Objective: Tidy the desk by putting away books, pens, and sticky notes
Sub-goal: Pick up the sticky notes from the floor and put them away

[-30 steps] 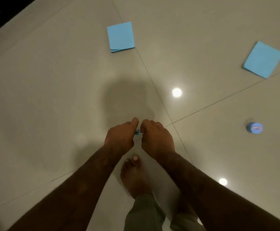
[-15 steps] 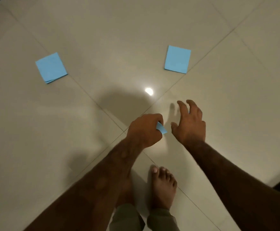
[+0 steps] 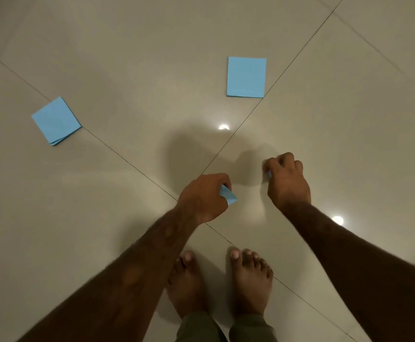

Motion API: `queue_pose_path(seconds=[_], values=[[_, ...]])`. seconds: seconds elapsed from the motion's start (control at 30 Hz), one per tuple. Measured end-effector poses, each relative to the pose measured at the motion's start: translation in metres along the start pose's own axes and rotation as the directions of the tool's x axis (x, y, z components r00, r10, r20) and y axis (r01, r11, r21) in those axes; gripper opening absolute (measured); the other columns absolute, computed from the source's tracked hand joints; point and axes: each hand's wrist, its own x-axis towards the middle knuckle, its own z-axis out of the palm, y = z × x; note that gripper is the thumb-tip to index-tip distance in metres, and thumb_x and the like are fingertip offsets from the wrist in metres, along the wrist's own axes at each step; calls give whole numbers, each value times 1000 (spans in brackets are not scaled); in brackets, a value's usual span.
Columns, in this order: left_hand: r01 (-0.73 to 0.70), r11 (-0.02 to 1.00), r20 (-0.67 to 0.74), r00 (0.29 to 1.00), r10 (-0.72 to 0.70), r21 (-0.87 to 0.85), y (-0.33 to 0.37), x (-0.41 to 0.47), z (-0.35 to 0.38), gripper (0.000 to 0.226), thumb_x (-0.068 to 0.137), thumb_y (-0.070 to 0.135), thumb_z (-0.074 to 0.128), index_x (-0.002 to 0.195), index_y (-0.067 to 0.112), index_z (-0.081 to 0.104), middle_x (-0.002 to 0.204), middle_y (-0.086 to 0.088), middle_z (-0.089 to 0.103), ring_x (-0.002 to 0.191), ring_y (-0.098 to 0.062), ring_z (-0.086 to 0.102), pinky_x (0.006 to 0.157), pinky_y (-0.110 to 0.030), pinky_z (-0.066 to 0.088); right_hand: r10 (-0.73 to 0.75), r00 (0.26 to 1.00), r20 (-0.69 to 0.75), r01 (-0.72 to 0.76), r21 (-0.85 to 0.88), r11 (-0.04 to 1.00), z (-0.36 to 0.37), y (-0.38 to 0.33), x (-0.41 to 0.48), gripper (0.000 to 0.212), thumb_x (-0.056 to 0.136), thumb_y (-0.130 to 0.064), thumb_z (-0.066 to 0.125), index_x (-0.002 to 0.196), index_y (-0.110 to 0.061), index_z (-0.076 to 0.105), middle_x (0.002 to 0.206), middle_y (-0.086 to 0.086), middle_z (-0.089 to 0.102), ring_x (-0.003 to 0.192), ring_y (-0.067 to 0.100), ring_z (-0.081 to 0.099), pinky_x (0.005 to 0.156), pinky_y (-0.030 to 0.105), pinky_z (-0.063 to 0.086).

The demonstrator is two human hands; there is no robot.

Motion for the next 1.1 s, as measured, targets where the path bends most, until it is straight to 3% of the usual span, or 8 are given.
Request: queue_pose_path(seconds=[0.13,0.23,0.4,0.57,0.77,0.83,0.93,1.1], values=[[6,998,-6,1000,-6,-61,3,-17,-8,27,79,10,63,104,20,65,98,6,62,93,-16,59,74,-31,54,8,1000,24,-10,50,999,-19,-9,-18,35,91,-14,63,124,-21,57,123,10,41,86,31,57,65,33,53],[13,992,-26,1000,-16,-129,9,-39,-21,28,78,7,63,103,20,67,96,5,63,88,-16,61,71,-31,54,-3,999,38,-3,146,989,-39,-27,-42,33,90,-16,66,121,-21,60,126,6,40,75,29,62,67,36,57],[48,966,-153,984,-89,-254,19,-91,-51,23,77,9,67,96,22,67,91,5,67,82,-14,64,62,-27,53,-119,993,13,112,246,963,-89,-65,-91,35,86,-11,70,118,-23,63,125,0,43,82,24,65,69,32,58],[63,859,-269,936,-227,-508,42,-183,-93,17,79,13,73,95,19,69,87,2,69,75,-14,66,57,-22,49,-272,962,-27,263,360,895,-159,-118,-157,42,81,-5,71,117,-26,64,116,-6,55,90,13,62,76,29,56],[-50,689,-379,863,-335,-723,73,-337,-146,15,75,15,71,89,18,70,84,-5,72,75,-20,70,62,-35,57,-464,885,33,411,411,814,-267,-195,-256,36,91,-24,67,123,-34,57,110,-20,58,93,-1,56,81,10,43],[-109,658,-435,827,-356,-745,82,-393,-161,19,74,22,69,93,17,68,86,-4,72,78,-19,71,65,-33,58,-535,841,84,448,446,775,-300,-228,-291,44,91,-27,68,130,-39,50,114,-24,57,98,-4,56,83,2,38],[-198,604,-515,752,-412,-772,94,-475,-184,27,72,29,70,96,18,67,87,2,70,78,-11,68,66,-24,55,-626,770,125,514,461,724,-343,-277,-341,53,87,-31,70,127,-52,43,118,-27,58,101,-2,62,82,5,41],[-256,513,-547,616,-566,-819,95,-607,-197,22,76,32,69,97,29,64,94,2,68,88,-18,67,74,-32,59,-757,622,202,641,423,640,-386,-349,-420,56,84,-28,74,126,-51,44,121,-25,60,105,3,64,83,3,41]])
